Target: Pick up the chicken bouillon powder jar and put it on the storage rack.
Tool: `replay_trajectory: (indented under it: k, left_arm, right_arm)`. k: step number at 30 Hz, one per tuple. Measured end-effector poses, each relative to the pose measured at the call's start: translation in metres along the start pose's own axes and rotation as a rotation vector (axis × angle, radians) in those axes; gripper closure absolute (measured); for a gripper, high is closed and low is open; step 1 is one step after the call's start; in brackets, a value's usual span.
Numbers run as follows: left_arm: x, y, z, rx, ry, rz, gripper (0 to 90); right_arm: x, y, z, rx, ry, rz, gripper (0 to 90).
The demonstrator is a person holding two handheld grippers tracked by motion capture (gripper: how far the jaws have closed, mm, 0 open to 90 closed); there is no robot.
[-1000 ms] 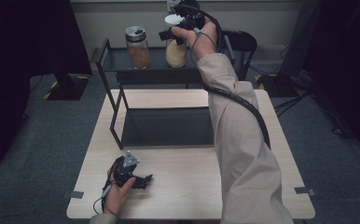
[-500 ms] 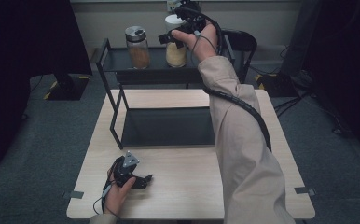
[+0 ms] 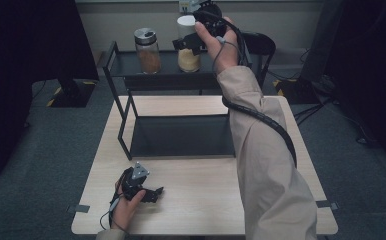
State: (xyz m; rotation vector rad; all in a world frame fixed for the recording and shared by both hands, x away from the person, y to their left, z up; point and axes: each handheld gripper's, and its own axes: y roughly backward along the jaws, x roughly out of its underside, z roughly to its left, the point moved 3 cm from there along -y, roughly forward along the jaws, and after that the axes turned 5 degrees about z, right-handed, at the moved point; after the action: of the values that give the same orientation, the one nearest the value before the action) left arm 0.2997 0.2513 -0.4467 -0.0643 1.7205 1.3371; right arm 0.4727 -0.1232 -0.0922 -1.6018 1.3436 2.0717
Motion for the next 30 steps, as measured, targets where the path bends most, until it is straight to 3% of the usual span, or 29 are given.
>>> replay_trajectory:
  k: [17,30]
  left_arm:
    - [0.0,0.0,0.0,0.0,0.004,0.001,0.0]
    - [0.0,0.0,-0.001,-0.001,0.003,0.001,0.0]
  right_arm:
    - [0.03,0.01,0.012,0.006,-0.027,-0.029,0.7]
    - [0.047,0.015,0.024,-0.003,-0.001,-0.028,0.8]
